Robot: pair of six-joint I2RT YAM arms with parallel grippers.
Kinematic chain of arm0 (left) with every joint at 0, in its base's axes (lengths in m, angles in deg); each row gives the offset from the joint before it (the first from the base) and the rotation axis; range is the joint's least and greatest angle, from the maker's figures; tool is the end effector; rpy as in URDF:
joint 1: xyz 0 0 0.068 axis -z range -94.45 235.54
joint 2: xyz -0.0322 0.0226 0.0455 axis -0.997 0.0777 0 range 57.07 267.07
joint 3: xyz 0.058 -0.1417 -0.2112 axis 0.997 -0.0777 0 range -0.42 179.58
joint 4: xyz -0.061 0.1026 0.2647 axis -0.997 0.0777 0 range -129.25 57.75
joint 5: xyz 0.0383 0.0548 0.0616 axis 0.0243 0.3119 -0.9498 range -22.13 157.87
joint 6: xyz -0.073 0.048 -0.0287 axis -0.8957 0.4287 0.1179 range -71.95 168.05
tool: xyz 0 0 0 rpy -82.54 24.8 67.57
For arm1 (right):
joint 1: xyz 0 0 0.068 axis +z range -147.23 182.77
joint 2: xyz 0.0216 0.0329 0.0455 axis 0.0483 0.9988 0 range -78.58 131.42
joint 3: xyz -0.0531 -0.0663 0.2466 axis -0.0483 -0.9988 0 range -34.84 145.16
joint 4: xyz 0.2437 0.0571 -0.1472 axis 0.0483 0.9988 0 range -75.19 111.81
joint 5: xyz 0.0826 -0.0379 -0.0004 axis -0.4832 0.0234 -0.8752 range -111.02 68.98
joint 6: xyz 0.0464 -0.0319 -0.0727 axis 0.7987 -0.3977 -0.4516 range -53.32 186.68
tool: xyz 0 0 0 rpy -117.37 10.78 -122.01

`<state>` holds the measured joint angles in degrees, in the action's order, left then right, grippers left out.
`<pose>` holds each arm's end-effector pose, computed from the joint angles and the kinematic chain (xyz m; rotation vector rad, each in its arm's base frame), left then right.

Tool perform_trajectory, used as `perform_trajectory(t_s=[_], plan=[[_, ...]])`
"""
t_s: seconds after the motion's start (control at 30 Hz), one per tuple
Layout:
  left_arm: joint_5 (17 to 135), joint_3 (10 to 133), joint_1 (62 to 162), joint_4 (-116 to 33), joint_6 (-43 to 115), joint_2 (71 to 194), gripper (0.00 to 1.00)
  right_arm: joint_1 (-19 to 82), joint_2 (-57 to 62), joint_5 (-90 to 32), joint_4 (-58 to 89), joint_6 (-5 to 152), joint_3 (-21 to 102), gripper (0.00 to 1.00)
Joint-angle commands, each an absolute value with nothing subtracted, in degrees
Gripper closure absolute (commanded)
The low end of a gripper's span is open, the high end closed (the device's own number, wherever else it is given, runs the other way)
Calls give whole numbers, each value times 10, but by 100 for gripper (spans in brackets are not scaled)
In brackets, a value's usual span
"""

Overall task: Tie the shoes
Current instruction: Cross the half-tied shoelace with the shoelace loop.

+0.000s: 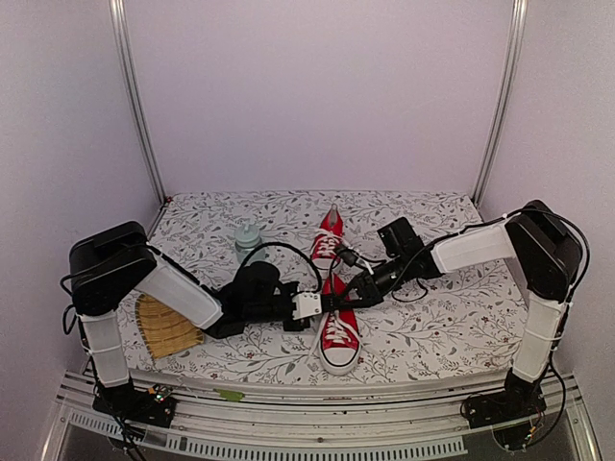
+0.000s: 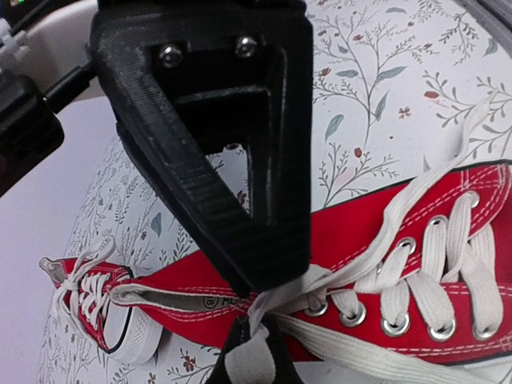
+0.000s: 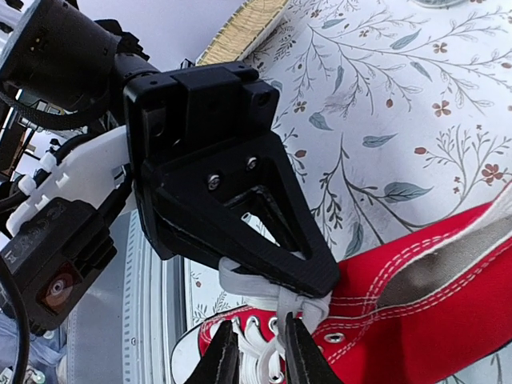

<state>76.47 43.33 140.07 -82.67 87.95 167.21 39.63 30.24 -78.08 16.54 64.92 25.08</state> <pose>0.2309 -0.3455 0.0605 1.5185 1.2712 -0.3142 0.2808 0.2972 0.0915 -1.2246 2.0941 1.4911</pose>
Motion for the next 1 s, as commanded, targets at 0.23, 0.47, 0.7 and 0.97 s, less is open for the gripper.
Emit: perform_trajectory(t_s=[0.23,0.47,0.7,0.97], plan=[[780,428,1387,-817,850,1661,100,411,313,-770,116,685,245,88],[785,427,1384,-816,838,1660,100,411,297,-746,103,684,214,83],[784,429,1384,-812,838,1661,100,413,298,-741,103,684,214,86],[789,432,1384,-802,841,1659,89,413,276,-738,100,689,215,99]])
